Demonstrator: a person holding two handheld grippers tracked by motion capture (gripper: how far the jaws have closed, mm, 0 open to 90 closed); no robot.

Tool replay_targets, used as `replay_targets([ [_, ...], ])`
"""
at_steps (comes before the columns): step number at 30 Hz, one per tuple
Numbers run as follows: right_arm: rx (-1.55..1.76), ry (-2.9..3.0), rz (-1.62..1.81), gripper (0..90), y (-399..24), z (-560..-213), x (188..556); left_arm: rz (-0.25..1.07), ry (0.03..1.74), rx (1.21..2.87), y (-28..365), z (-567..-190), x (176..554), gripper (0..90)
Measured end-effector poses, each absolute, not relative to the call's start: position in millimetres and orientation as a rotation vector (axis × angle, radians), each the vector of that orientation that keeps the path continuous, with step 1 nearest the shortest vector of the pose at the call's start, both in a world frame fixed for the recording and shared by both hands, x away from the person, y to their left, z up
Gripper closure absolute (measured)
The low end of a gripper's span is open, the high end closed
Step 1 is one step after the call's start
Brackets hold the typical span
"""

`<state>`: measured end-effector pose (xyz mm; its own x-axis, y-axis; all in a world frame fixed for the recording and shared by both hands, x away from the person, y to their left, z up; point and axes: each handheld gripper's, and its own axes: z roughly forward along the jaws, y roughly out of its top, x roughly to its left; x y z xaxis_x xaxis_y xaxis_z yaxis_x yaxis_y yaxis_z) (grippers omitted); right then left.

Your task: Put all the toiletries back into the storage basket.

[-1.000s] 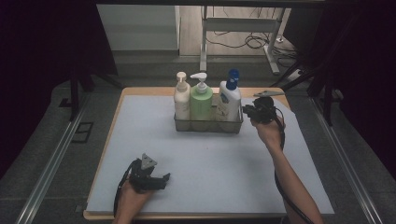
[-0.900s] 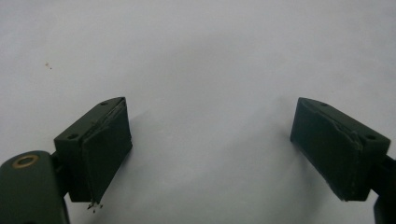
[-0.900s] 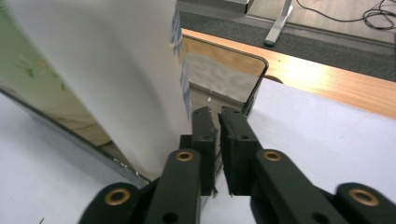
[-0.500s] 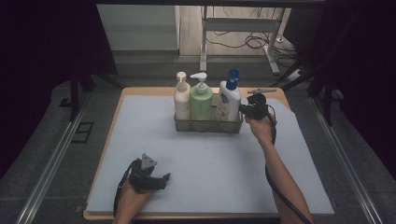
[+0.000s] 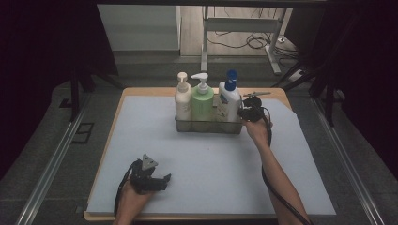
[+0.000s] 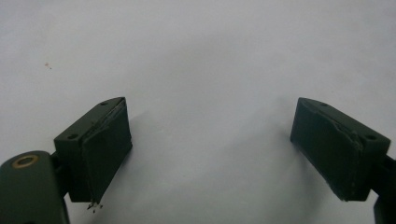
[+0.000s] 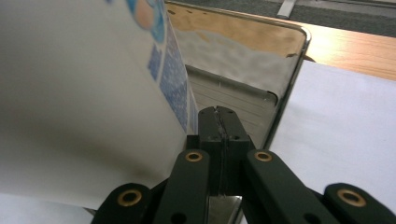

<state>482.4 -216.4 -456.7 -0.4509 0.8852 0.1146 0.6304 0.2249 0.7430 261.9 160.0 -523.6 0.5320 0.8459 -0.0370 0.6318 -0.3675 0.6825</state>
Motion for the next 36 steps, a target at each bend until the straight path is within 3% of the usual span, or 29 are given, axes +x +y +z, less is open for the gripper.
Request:
replay_targets([
  [36, 1.367, 2.249, 1.073, 89.5, -193, -466, 476, 0.424, 1.191, 2.122, 160, -524, 262, 12.1],
])
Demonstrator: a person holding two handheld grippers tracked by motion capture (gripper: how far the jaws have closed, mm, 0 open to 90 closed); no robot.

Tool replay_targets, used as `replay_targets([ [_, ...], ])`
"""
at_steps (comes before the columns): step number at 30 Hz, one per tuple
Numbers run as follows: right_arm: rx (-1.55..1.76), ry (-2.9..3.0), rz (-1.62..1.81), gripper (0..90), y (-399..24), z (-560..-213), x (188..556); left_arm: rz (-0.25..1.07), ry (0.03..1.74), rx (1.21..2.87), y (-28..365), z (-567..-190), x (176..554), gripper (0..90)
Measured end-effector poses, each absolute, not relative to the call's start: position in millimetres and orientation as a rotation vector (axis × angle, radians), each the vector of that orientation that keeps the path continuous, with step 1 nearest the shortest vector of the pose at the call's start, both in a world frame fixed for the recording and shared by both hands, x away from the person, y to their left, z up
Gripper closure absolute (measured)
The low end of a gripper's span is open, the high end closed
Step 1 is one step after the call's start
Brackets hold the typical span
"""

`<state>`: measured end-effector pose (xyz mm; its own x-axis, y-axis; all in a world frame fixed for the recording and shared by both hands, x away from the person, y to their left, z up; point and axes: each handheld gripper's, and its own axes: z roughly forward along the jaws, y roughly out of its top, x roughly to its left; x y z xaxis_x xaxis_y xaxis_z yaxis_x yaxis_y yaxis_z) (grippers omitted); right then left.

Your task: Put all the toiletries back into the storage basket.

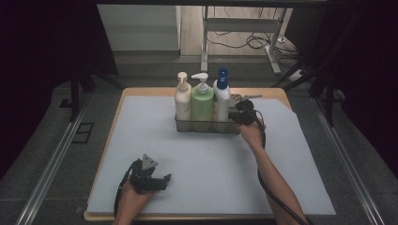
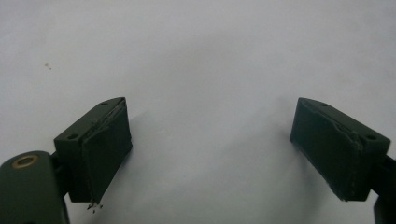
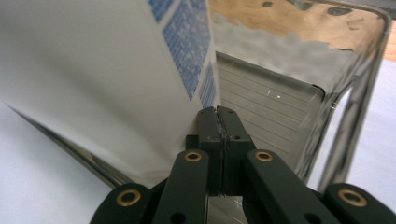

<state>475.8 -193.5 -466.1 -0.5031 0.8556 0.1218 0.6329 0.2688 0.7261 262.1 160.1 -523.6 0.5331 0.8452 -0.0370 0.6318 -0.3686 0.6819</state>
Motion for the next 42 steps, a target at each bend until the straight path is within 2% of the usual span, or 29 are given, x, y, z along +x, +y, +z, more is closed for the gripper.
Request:
replay_targets([
  [34, 1.334, 2.273, 1.116, 89.8, -192, -461, 460, 0.424, 1.190, 2.124, 160, -524, 262, 12.1],
  [42, 1.337, 2.255, 1.112, 81.2, -194, -460, 460, 0.424, 1.190, 2.123, 160, -524, 262, 12.1],
])
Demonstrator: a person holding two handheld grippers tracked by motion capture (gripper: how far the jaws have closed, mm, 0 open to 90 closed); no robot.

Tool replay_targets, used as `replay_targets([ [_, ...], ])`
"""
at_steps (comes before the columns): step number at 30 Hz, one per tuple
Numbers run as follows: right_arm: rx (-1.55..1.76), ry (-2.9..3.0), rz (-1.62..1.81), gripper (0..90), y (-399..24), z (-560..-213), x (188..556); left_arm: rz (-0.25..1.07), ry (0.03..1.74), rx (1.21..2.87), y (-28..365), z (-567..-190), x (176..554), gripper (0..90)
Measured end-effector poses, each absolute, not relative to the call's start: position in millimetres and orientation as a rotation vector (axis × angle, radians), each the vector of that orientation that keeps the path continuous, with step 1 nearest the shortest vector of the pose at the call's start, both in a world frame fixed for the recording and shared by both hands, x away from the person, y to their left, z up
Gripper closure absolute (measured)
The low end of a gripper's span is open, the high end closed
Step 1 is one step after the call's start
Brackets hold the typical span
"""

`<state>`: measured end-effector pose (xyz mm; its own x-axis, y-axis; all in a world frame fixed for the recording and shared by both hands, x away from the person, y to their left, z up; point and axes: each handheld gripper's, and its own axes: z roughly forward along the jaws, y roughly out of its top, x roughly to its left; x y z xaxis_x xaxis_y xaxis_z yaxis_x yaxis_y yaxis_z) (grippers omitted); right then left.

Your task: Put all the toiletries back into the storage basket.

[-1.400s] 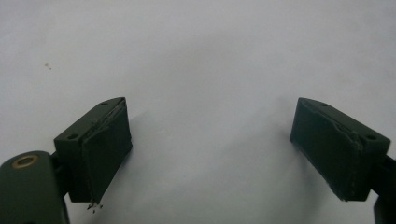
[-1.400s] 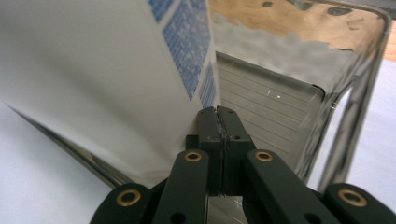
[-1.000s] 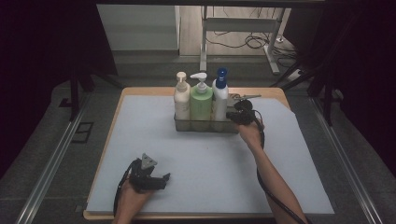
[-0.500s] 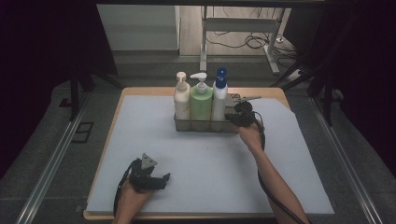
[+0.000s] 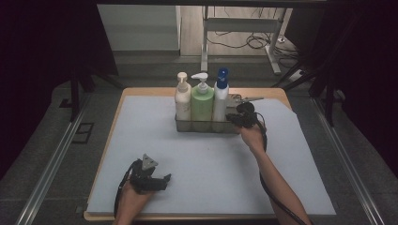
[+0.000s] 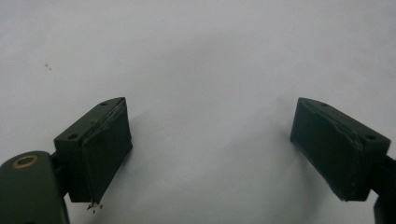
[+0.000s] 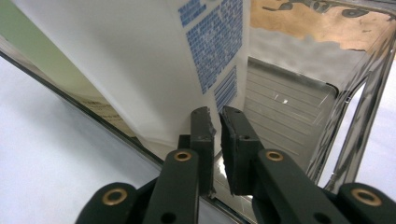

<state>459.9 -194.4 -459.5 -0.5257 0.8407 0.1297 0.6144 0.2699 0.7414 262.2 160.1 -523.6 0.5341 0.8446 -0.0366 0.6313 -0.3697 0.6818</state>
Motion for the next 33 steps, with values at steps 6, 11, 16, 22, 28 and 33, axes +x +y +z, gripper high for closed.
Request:
replay_targets([
  [6, 1.318, 2.256, 1.100, 74.2, -196, -459, 458, 0.424, 1.190, 2.123, 160, -524, 262, 12.1],
  [11, 1.295, 2.249, 1.091, 65.3, -198, -456, 455, 0.424, 1.189, 2.123, 160, -524, 262, 12.1],
  [16, 1.287, 2.239, 1.101, 57.4, -201, -453, 451, 0.425, 1.190, 2.122, 160, -524, 262, 12.1],
  [22, 1.273, 2.229, 1.097, 45.6, -207, -448, 445, 0.425, 1.190, 2.122, 160, -524, 262, 12.1],
  [28, 1.249, 2.226, 1.091, 36.7, -213, -443, 437, 0.425, 1.190, 2.122, 160, -524, 262, 12.1],
  [33, 1.245, 2.240, 1.089, 31.5, -219, -442, 432, 0.425, 1.189, 2.121, 160, -524, 262, 12.1],
])
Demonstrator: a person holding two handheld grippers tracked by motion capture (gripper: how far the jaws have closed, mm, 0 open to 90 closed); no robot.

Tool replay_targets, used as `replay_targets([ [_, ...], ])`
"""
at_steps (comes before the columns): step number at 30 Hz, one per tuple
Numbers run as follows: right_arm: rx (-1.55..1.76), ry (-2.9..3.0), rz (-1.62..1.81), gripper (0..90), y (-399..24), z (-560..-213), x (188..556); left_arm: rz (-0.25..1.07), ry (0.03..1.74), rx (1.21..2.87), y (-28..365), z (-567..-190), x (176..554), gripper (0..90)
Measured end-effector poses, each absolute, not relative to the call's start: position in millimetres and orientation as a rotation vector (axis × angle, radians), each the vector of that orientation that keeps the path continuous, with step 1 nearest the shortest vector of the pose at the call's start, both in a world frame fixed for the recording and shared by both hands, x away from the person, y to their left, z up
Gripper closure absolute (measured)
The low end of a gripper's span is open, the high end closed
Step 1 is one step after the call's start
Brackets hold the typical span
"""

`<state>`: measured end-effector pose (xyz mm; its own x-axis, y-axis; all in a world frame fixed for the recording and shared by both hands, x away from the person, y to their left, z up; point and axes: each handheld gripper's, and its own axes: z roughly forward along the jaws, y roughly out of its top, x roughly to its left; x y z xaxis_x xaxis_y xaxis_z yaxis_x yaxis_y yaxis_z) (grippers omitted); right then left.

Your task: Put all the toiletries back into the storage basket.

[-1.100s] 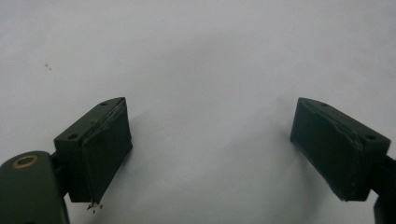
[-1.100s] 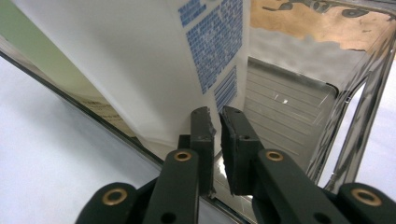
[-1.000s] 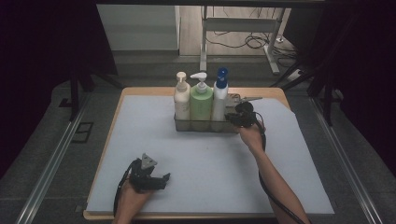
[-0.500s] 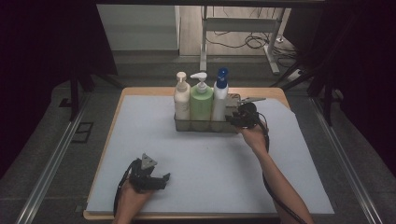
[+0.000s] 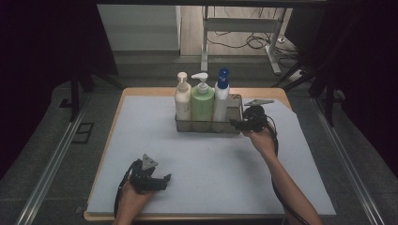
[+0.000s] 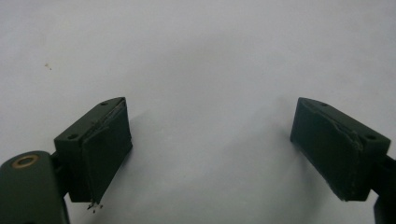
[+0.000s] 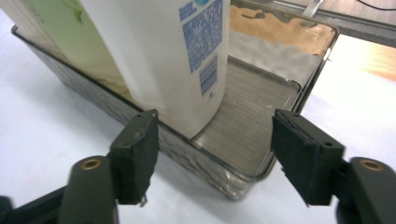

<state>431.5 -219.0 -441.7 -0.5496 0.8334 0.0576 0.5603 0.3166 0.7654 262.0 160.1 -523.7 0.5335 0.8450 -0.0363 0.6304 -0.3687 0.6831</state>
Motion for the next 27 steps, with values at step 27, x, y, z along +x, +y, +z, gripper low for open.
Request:
replay_targets([
  [27, 1.072, 2.346, 1.069, 17.0, -231, -436, 375, 0.428, 1.189, 2.121, 160, -524, 262, 12.1],
])
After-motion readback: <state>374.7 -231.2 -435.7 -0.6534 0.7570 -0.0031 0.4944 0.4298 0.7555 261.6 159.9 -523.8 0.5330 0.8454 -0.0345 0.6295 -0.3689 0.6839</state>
